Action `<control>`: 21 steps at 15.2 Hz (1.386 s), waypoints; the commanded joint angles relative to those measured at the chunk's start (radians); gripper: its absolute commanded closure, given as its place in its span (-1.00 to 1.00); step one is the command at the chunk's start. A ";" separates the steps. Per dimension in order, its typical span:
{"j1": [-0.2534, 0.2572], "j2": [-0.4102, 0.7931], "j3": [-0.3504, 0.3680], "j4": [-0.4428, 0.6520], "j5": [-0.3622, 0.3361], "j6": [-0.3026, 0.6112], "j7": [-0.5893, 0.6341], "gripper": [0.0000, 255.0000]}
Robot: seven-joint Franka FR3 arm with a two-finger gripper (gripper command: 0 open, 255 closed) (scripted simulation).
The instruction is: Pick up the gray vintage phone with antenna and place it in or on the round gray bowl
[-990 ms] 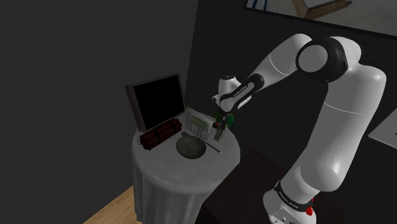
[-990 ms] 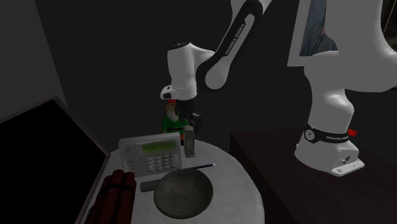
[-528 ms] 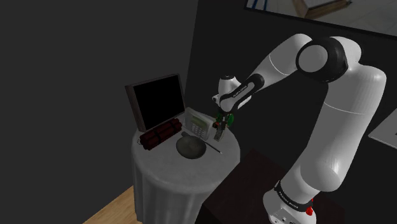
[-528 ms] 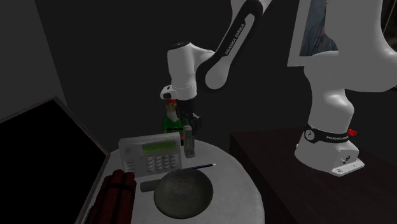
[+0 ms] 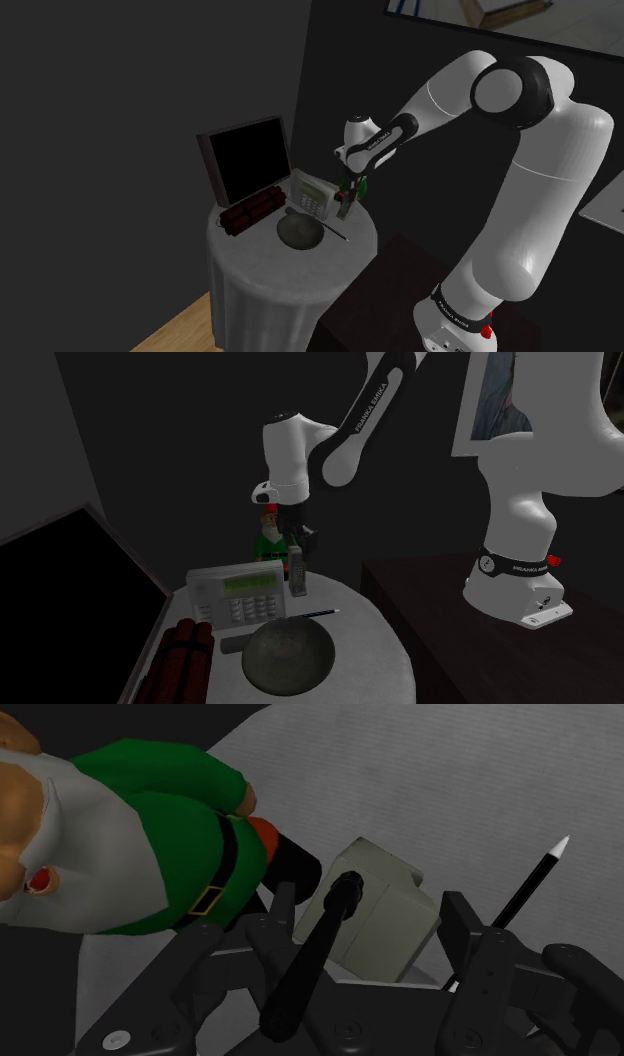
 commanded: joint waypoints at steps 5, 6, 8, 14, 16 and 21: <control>0.005 -0.071 -0.001 0.008 -0.002 -0.077 -0.011 1.00; 0.006 -0.082 -0.001 0.010 -0.002 -0.090 -0.013 1.00; 0.007 -0.104 -0.001 0.015 -0.003 -0.117 -0.017 1.00; 0.011 -0.166 0.001 0.034 -0.003 -0.197 -0.029 1.00; 0.012 -0.185 0.001 0.043 -0.002 -0.224 -0.033 1.00; 0.015 -0.224 0.004 0.064 -0.001 -0.283 -0.043 1.00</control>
